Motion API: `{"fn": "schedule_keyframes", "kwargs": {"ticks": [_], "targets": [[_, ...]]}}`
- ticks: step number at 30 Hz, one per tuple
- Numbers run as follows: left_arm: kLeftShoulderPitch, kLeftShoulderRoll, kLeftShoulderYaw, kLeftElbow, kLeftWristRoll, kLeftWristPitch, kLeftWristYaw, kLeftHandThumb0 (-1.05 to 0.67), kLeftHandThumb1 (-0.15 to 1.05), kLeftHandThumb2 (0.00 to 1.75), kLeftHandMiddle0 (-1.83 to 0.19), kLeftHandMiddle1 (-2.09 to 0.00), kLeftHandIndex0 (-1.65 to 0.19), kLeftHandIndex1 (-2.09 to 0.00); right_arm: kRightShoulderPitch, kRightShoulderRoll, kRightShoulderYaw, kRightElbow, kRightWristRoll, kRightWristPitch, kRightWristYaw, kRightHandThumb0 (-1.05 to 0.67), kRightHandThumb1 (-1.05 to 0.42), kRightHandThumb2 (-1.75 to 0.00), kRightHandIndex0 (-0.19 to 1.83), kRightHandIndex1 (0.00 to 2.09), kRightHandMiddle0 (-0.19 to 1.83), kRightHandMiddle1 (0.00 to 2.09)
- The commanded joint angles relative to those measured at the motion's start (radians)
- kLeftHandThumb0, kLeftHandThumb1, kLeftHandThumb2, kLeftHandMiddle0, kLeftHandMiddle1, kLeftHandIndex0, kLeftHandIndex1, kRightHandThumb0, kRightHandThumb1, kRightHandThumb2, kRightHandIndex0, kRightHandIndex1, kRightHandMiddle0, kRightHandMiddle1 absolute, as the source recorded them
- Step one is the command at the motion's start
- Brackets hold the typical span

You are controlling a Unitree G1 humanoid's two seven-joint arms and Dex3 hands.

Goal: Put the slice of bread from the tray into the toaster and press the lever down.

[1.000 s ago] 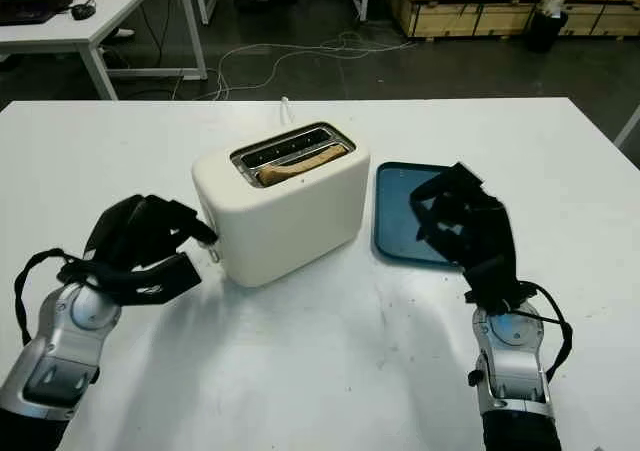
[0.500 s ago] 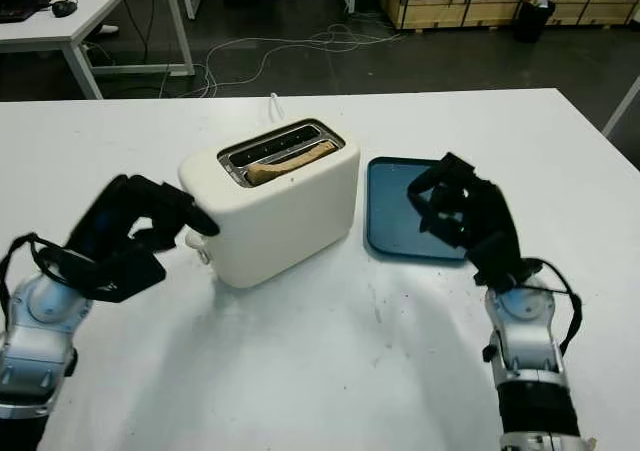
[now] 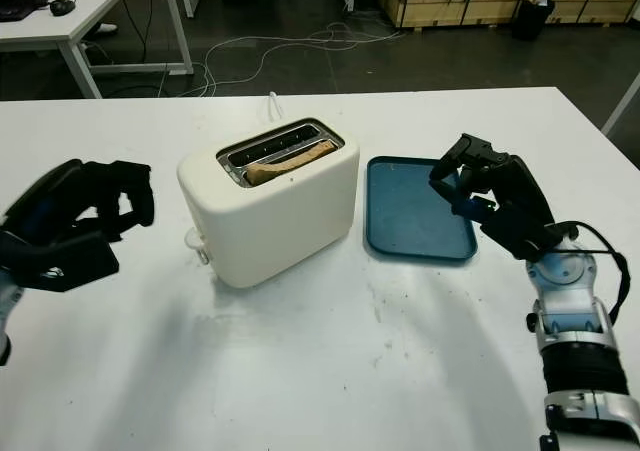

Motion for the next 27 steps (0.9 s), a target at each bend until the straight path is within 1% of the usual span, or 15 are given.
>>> {"fn": "schedule_keyframes", "kwargs": {"ticks": [1, 3, 7, 8, 11, 14, 19, 21, 22, 25, 27], "targets": [[0.003, 0.019, -0.003, -0.005, 0.026, 0.014, -0.006, 0.02, 0.91, 0.17, -0.85, -1.75, -0.67, -1.72, -0.024, -0.018, 0.008, 0.003, -0.012, -0.022, 0.002, -0.35, -0.92, -0.36, 0.74, 1.75, 0.49, 1.73], [0.008, 0.014, -0.004, 0.007, 0.035, 0.004, 0.009, 0.03, 0.92, 0.15, -0.84, -1.75, -0.68, -1.70, -0.026, -0.021, 0.009, 0.005, -0.012, -0.033, 0.000, -0.35, -0.92, -0.35, 0.74, 1.75, 0.49, 1.73], [0.021, -0.020, -0.012, 0.034, 0.065, -0.027, 0.071, 0.01, 0.92, 0.18, -0.85, -1.75, -0.70, -1.65, -0.023, -0.023, 0.013, -0.004, -0.018, -0.038, -0.002, -0.34, -0.92, -0.36, 0.75, 1.75, 0.49, 1.74], [0.022, -0.031, -0.016, 0.037, 0.073, -0.033, 0.090, 0.02, 0.92, 0.18, -0.86, -1.75, -0.71, -1.65, -0.021, -0.021, 0.013, -0.007, -0.018, -0.036, -0.002, -0.34, -0.92, -0.36, 0.76, 1.75, 0.50, 1.72], [0.021, -0.054, -0.026, 0.043, 0.092, -0.038, 0.123, 0.05, 0.92, 0.22, -0.88, -1.75, -0.71, -1.66, -0.014, -0.016, 0.014, -0.010, -0.022, -0.035, -0.004, -0.33, -0.92, -0.35, 0.75, 1.75, 0.57, 1.56], [0.018, -0.059, -0.027, 0.053, 0.104, -0.039, 0.135, 0.05, 0.92, 0.24, -0.89, -1.75, -0.70, -1.68, -0.009, -0.013, 0.013, -0.011, -0.021, -0.035, -0.004, -0.33, -0.92, -0.35, 0.75, 1.75, 0.59, 1.53], [0.021, -0.062, -0.021, 0.072, 0.108, -0.054, 0.154, 0.04, 0.92, 0.24, -0.89, -1.75, -0.69, -1.68, -0.005, -0.012, 0.014, -0.013, -0.023, -0.034, -0.006, -0.33, -0.92, -0.36, 0.76, 1.75, 0.53, 1.65], [0.023, -0.063, -0.021, 0.075, 0.113, -0.051, 0.154, 0.04, 0.92, 0.24, -0.89, -1.75, -0.69, -1.68, -0.007, -0.012, 0.014, -0.003, -0.025, -0.047, -0.008, -0.33, -0.92, -0.36, 0.76, 1.75, 0.51, 1.67], [0.023, -0.063, -0.021, 0.076, 0.115, -0.049, 0.153, 0.03, 0.92, 0.25, -0.88, -1.75, -0.69, -1.68, -0.008, -0.011, 0.014, -0.001, -0.026, -0.050, -0.009, -0.32, -0.92, -0.36, 0.76, 1.75, 0.52, 1.66], [0.024, -0.065, -0.019, 0.084, 0.114, -0.059, 0.158, 0.02, 0.92, 0.24, -0.88, -1.75, -0.69, -1.68, -0.009, -0.009, 0.014, 0.003, -0.028, -0.057, -0.011, -0.32, -0.92, -0.36, 0.75, 1.75, 0.58, 1.53], [0.024, -0.064, -0.020, 0.088, 0.114, -0.060, 0.156, 0.01, 0.92, 0.24, -0.88, -1.75, -0.69, -1.68, -0.008, -0.004, 0.012, 0.007, -0.025, -0.065, -0.014, -0.32, -0.92, -0.36, 0.76, 1.75, 0.59, 1.52]]}}
